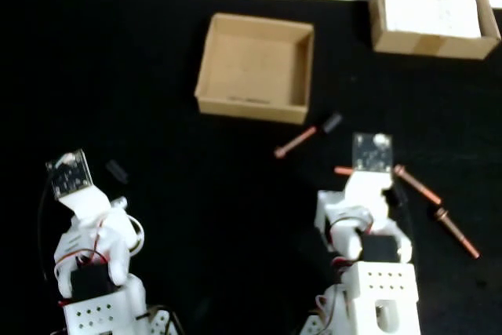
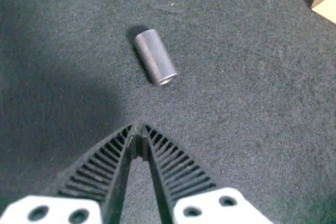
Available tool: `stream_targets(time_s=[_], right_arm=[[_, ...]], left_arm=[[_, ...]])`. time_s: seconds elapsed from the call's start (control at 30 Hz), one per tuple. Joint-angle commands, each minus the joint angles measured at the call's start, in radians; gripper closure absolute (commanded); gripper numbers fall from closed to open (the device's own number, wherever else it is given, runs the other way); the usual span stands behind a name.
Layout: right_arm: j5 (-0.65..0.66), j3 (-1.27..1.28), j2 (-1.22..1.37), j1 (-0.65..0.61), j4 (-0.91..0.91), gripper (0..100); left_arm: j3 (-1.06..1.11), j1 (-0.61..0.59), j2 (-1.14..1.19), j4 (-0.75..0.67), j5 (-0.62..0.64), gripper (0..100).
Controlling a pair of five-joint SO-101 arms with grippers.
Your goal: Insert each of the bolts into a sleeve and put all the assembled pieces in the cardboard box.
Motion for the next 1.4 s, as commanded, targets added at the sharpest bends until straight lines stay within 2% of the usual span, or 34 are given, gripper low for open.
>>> stream_targets(time_s=[0.0, 0.13, 0.4, 0.67, 0.8, 1.1, 1.37], right_arm=[[-0.098, -0.012, -0.013, 0.016, -0.008, 75.5], [-0.176, -0.110, 0.015, 0.018, 0.099, 75.6], [-0.173, -0.406, 0.321, 0.022, 0.280, 75.6], [-0.178, -0.526, 0.610, 0.022, 0.277, 75.6], [-0.180, -0.519, 0.671, 0.022, 0.271, 75.6], [-0.209, -0.518, 0.768, 0.022, 0.125, 75.7], [-0.199, -0.521, 0.932, 0.068, 0.111, 75.7]], left_arm=[[0.015, 0.018, 0.002, 0.005, 0.000, 99], [0.015, 0.010, 0.002, 0.008, 0.002, 99], [0.015, 0.008, 0.002, 0.008, 0.002, 99], [0.015, 0.008, 0.002, 0.009, 0.002, 99], [0.015, 0.008, 0.002, 0.009, 0.002, 99], [0.015, 0.008, 0.002, 0.009, 0.000, 99], [0.015, 0.008, -0.001, 0.009, 0.000, 99]])
